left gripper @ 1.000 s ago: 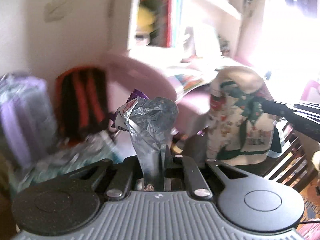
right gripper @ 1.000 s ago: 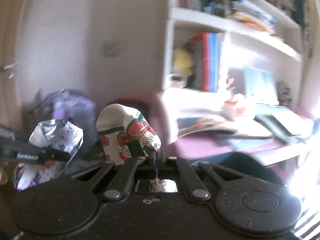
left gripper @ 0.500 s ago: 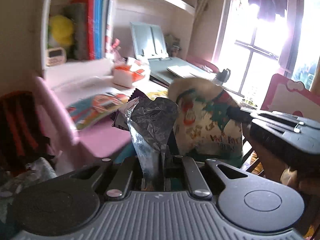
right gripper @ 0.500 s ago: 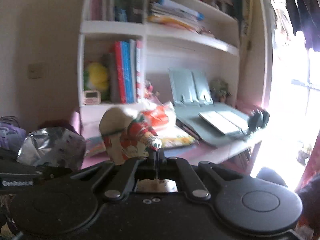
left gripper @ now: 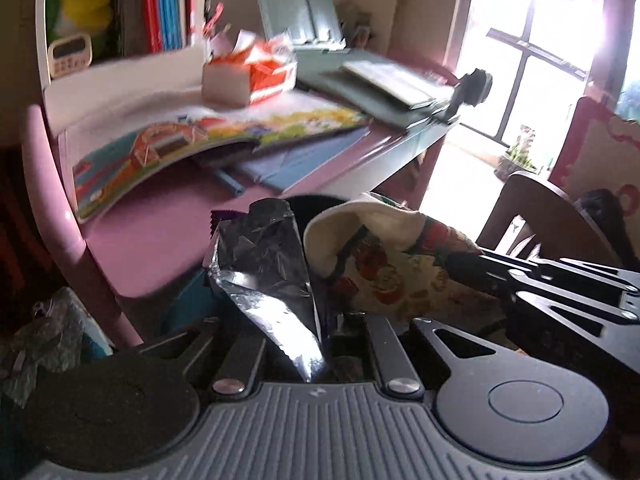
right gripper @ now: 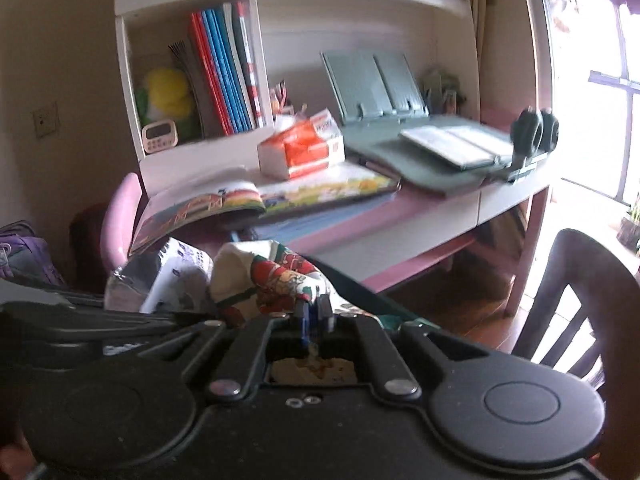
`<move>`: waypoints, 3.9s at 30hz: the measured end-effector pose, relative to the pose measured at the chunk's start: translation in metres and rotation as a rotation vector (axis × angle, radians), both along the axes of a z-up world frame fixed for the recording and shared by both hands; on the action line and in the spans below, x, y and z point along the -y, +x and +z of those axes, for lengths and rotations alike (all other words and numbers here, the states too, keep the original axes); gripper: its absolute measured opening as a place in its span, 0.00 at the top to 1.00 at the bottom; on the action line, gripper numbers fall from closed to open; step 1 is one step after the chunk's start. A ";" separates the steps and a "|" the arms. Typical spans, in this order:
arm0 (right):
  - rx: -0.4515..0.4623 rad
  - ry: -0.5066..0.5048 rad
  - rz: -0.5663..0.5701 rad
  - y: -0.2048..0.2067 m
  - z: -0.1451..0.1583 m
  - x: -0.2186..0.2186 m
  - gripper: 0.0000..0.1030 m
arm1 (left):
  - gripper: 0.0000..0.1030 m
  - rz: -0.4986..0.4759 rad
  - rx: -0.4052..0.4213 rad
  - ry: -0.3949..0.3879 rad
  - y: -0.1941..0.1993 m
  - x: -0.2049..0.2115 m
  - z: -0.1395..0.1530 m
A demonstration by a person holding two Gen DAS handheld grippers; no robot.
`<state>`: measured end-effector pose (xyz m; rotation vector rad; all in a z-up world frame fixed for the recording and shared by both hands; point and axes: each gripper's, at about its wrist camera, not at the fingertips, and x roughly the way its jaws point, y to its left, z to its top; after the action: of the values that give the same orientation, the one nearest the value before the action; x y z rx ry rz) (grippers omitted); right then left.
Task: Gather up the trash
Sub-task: 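Open both tools to drop the foil and cup into the bin, then swing both open tools back toward the trash pile under the chair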
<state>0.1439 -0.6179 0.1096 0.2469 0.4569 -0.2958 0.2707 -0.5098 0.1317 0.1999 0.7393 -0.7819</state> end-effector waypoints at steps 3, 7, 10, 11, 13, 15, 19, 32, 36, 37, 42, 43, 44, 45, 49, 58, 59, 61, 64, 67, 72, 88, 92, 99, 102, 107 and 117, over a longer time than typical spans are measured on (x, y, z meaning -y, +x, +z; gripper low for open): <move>-0.028 0.059 0.025 0.009 -0.009 0.002 0.92 | 0.93 0.001 0.002 0.054 0.006 0.006 -0.011; -0.055 0.054 0.052 0.012 -0.016 -0.003 0.89 | 0.93 -0.005 -0.022 0.088 0.010 0.010 -0.023; -0.061 0.051 0.050 0.010 -0.015 -0.005 0.83 | 0.93 -0.009 -0.022 0.110 0.010 0.013 -0.029; -0.058 0.054 0.046 0.007 -0.014 -0.005 0.80 | 0.93 -0.006 -0.035 0.103 0.011 0.012 -0.029; -0.050 0.063 0.049 0.004 -0.011 -0.006 0.70 | 0.87 -0.003 -0.063 0.089 0.012 0.010 -0.029; -0.048 0.065 0.049 -0.001 -0.007 -0.007 0.66 | 0.71 0.003 -0.069 0.072 0.012 0.006 -0.026; -0.040 0.056 0.048 -0.010 0.001 -0.011 0.56 | 0.52 -0.001 -0.036 0.039 0.004 -0.004 -0.015; -0.008 0.003 0.129 -0.051 0.034 -0.056 0.53 | 0.35 0.009 0.030 -0.028 -0.034 -0.075 0.030; -0.001 -0.013 0.173 -0.060 0.042 -0.081 0.52 | 0.35 0.017 0.056 -0.028 -0.049 -0.106 0.040; -0.001 -0.014 0.182 -0.061 0.044 -0.087 0.52 | 0.35 0.021 0.060 -0.030 -0.053 -0.115 0.042; -0.005 -0.016 0.248 -0.066 0.047 -0.123 0.51 | 0.29 0.051 0.071 -0.036 -0.070 -0.163 0.047; -0.006 -0.018 0.264 -0.066 0.048 -0.131 0.51 | 0.29 0.058 0.071 -0.036 -0.073 -0.173 0.047; -0.006 -0.021 0.282 -0.067 0.048 -0.140 0.51 | 0.29 0.066 0.071 -0.038 -0.076 -0.185 0.048; -0.005 -0.023 0.298 -0.068 0.048 -0.148 0.51 | 0.29 0.073 0.071 -0.040 -0.078 -0.196 0.047; -0.008 -0.024 0.372 -0.067 0.047 -0.183 0.50 | 0.29 0.115 0.071 -0.049 -0.086 -0.245 0.046; -0.036 -0.004 0.557 -0.051 0.025 -0.269 0.49 | 0.23 0.242 0.059 -0.036 -0.098 -0.355 0.023; -0.042 -0.003 0.576 -0.049 0.021 -0.280 0.48 | 0.23 0.260 0.054 -0.033 -0.099 -0.368 0.019; -0.053 -0.003 0.616 -0.043 0.014 -0.300 0.47 | 0.23 0.292 0.046 -0.027 -0.102 -0.392 0.011; -0.077 0.010 0.679 -0.033 -0.002 -0.330 0.45 | 0.22 0.352 0.031 -0.018 -0.104 -0.432 -0.005; -0.111 0.008 0.737 -0.022 -0.021 -0.362 0.45 | 0.17 0.407 0.014 -0.017 -0.103 -0.472 -0.023; -0.177 0.030 0.830 -0.001 -0.058 -0.411 0.44 | 0.09 0.498 -0.023 -0.016 -0.098 -0.536 -0.061; -0.382 -0.012 0.945 0.065 -0.233 -0.532 0.38 | 0.02 0.836 -0.139 0.053 -0.056 -0.731 -0.243; -0.443 -0.033 0.953 0.081 -0.284 -0.551 0.38 | 0.02 0.874 -0.167 0.094 -0.046 -0.756 -0.299; -0.610 -0.072 0.948 0.111 -0.385 -0.579 0.38 | 0.02 0.876 -0.230 0.206 -0.029 -0.762 -0.398; -0.692 -0.083 0.958 0.124 -0.430 -0.586 0.38 | 0.02 0.880 -0.299 0.201 -0.026 -0.764 -0.443; -0.831 -0.112 0.973 0.141 -0.502 -0.593 0.38 | 0.02 0.843 -0.412 0.266 -0.020 -0.758 -0.523; -1.027 -0.216 1.036 0.157 -0.605 -0.609 0.38 | 0.03 0.770 -0.598 0.367 -0.020 -0.744 -0.638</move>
<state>0.3012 -0.0090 -0.4959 -0.4007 1.4734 0.5932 0.2508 0.2338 -0.5061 -0.0073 1.4124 0.0568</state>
